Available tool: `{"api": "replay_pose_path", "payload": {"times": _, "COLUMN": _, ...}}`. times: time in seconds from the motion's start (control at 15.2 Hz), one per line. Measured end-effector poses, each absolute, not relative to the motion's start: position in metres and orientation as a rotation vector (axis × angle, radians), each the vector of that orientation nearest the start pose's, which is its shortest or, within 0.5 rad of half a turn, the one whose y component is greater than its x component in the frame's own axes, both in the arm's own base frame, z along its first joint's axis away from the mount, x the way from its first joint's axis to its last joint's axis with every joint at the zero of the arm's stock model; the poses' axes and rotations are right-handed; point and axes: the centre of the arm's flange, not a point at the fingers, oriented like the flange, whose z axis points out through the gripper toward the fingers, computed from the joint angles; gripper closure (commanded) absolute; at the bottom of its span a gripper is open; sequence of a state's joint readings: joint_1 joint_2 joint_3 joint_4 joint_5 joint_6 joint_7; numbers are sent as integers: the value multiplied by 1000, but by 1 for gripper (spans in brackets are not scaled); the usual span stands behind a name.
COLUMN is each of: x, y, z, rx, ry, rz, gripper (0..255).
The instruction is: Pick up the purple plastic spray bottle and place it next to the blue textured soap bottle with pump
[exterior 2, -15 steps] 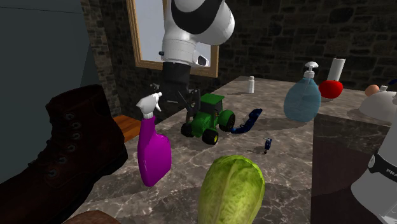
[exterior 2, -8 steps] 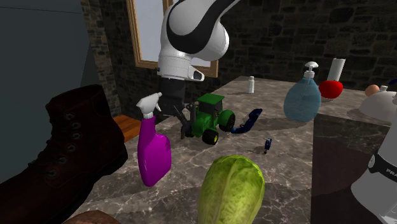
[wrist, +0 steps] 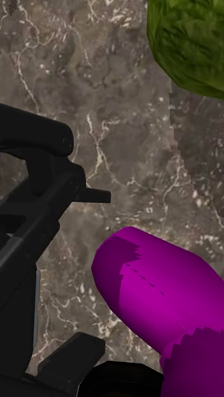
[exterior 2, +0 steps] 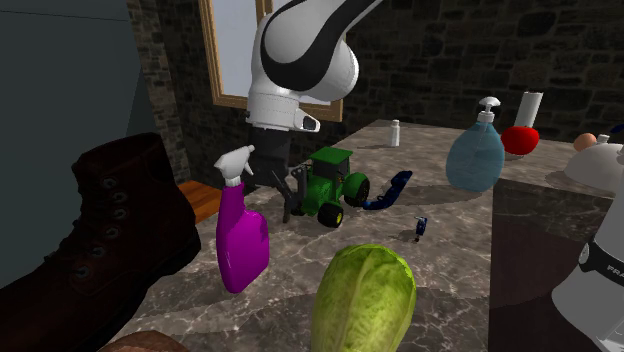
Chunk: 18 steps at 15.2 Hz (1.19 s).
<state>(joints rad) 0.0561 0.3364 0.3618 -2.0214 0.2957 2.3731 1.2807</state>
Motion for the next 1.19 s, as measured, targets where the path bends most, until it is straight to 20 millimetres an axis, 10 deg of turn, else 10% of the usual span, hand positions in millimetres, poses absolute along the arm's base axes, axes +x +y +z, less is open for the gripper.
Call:
{"api": "replay_pose_path", "payload": {"times": 0.73, "x": 553, "y": 240, "z": 300, "rx": -2466, "ry": 1504, "rz": 330, "gripper": 255}}
{"api": "replay_pose_path", "payload": {"times": 1.19, "x": 553, "y": 242, "z": 335, "rx": -2467, "ry": 1503, "rz": 330, "gripper": 255}}
